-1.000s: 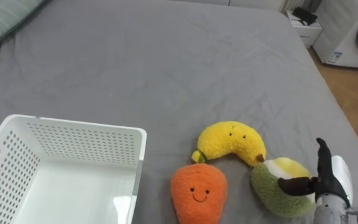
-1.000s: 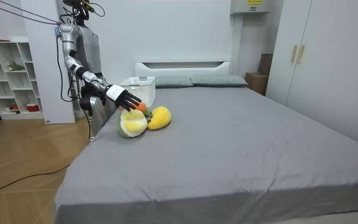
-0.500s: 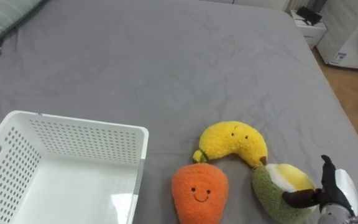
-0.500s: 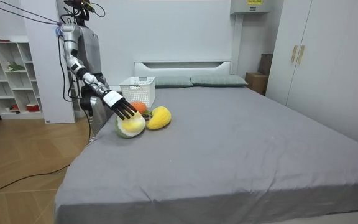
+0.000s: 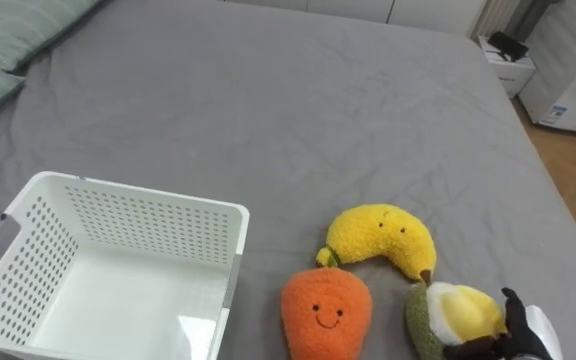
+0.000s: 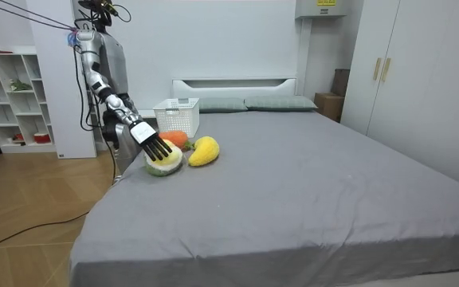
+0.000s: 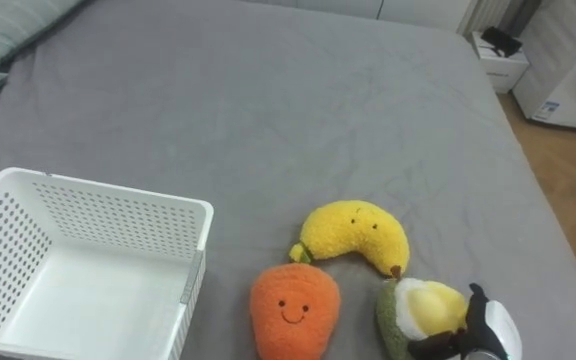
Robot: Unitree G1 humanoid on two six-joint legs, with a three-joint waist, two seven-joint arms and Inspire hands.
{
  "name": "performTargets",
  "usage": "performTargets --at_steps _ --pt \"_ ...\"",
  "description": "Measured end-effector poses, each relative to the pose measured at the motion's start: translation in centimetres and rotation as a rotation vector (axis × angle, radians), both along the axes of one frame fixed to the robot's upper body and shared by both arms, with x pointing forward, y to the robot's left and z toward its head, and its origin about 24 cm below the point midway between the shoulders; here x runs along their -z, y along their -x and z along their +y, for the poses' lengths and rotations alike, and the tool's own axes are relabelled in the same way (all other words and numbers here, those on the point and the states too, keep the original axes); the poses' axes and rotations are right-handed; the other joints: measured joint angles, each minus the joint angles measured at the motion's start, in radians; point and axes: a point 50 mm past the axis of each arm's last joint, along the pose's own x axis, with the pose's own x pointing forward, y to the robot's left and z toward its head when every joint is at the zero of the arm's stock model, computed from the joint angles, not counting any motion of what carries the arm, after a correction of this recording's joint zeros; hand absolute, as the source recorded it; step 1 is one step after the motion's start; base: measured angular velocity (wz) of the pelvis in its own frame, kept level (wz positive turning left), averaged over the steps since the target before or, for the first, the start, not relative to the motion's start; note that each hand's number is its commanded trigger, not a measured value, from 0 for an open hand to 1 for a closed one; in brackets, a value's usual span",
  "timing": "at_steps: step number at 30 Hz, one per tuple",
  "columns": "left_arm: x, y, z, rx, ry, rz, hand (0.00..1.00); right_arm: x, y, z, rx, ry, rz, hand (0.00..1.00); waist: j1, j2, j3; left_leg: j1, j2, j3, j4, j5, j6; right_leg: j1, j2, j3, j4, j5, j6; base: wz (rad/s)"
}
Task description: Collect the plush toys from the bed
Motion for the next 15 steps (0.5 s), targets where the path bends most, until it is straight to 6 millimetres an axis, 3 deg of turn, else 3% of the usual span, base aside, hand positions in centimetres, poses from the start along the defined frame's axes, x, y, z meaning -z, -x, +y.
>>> performTargets --at_steps 4,5,6,7,10,15 --pt "0.0 -0.1 0.0 0.043 0.0 0.014 0.0 0.0 -0.4 0.4 -0.02 -0.028 -0.005 0.02 0.0 0.002 -0.0001 -0.011 -0.001 -0.001 0.0 0.0 0.0 -0.01 -0.001 0.0 -0.001 0.0 0.0 0.0" --pt "0.0 -0.2 0.0 0.051 0.001 0.015 0.0 0.0 -0.5 0.5 -0.023 -0.03 -0.007 0.6 0.001 0.003 0.0002 -0.012 -0.001 -0.001 0.005 0.0 0.0 -0.011 -0.001 0.0 -0.001 0.0 0.0 0.0" --pt "0.0 -0.2 -0.1 0.06 0.004 0.018 0.0 -0.1 -0.6 0.6 -0.029 -0.035 -0.009 0.86 0.003 0.006 0.0026 -0.014 -0.001 -0.001 0.01 0.0 0.0 -0.012 -0.001 0.0 -0.001 0.0 0.0 0.0" --pt "0.0 -0.2 -0.1 0.064 0.004 0.019 0.0 -0.1 -0.7 0.6 -0.037 -0.037 -0.012 1.0 0.002 0.009 0.0039 -0.014 0.0 -0.001 0.011 0.0 0.0 -0.012 -0.001 0.0 -0.001 0.0 0.0 0.0" --pt "0.0 -0.4 -0.1 0.078 0.005 0.018 0.0 -0.2 -0.9 0.7 -0.047 -0.041 -0.026 1.0 0.001 0.016 0.0072 -0.015 0.0 -0.002 0.011 0.0 0.0 -0.013 0.0 -0.001 -0.001 0.0 0.0 0.0" --pt "0.1 -0.5 -0.1 0.105 0.012 0.025 0.0 -0.5 -1.2 0.4 -0.046 -0.029 -0.041 1.0 -0.005 0.024 0.0018 -0.015 0.0 -0.003 0.012 0.0 0.0 -0.012 0.0 -0.001 0.0 0.0 0.0 0.0"
